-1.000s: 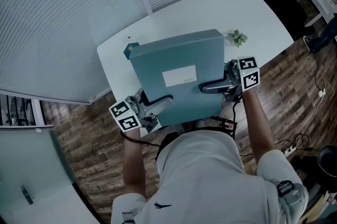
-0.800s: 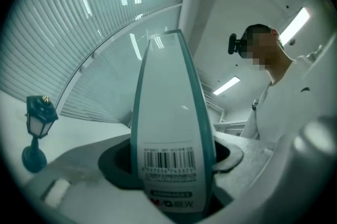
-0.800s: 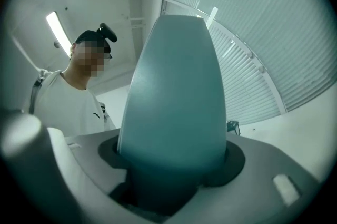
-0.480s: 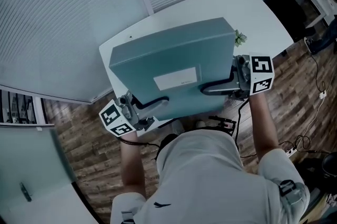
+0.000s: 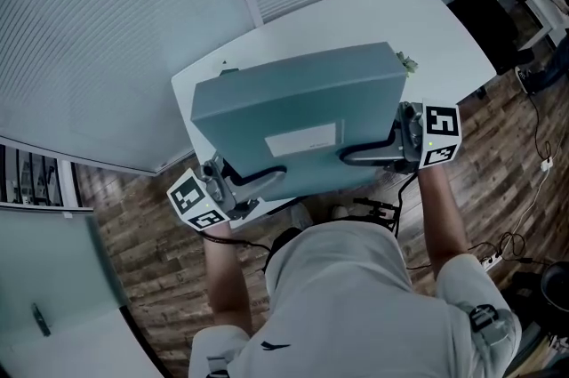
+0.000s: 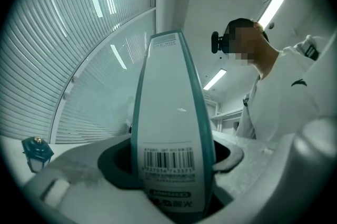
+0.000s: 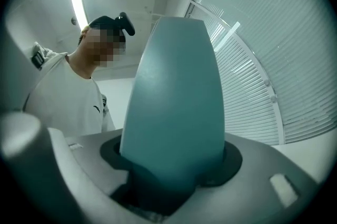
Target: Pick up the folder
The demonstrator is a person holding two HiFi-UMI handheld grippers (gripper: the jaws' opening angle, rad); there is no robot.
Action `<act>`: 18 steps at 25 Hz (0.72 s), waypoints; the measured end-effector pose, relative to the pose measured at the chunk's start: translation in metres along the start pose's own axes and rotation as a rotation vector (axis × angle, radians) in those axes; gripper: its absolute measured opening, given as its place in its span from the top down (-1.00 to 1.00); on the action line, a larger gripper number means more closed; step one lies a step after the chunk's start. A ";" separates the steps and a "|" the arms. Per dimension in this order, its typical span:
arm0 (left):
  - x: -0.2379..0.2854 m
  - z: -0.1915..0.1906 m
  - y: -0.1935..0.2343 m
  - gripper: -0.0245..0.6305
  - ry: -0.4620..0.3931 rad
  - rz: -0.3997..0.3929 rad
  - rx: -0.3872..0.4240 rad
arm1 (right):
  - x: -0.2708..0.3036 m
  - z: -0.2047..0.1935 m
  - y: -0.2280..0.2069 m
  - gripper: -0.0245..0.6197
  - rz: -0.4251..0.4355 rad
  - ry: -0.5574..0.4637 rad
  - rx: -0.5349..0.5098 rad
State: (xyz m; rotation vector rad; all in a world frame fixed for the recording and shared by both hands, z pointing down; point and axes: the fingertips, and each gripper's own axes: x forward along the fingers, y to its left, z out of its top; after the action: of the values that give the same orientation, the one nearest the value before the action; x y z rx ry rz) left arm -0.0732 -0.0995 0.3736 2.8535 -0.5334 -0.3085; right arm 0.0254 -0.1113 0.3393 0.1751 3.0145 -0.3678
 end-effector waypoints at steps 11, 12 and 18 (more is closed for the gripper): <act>-0.019 0.015 0.011 -0.24 -0.020 0.204 0.130 | -0.003 0.002 -0.005 -0.01 -0.036 -0.054 -0.010; -0.027 0.021 0.016 -0.23 -0.040 0.255 0.142 | -0.005 0.005 -0.008 -0.01 -0.057 -0.071 -0.007; -0.106 0.052 0.045 0.09 -0.183 0.625 0.155 | -0.038 0.022 -0.035 -0.02 -0.329 -0.192 0.023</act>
State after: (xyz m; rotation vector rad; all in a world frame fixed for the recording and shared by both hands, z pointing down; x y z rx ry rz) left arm -0.1974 -0.1101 0.3528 2.6263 -1.4874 -0.4227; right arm 0.0604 -0.1546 0.3310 -0.3388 2.8446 -0.4192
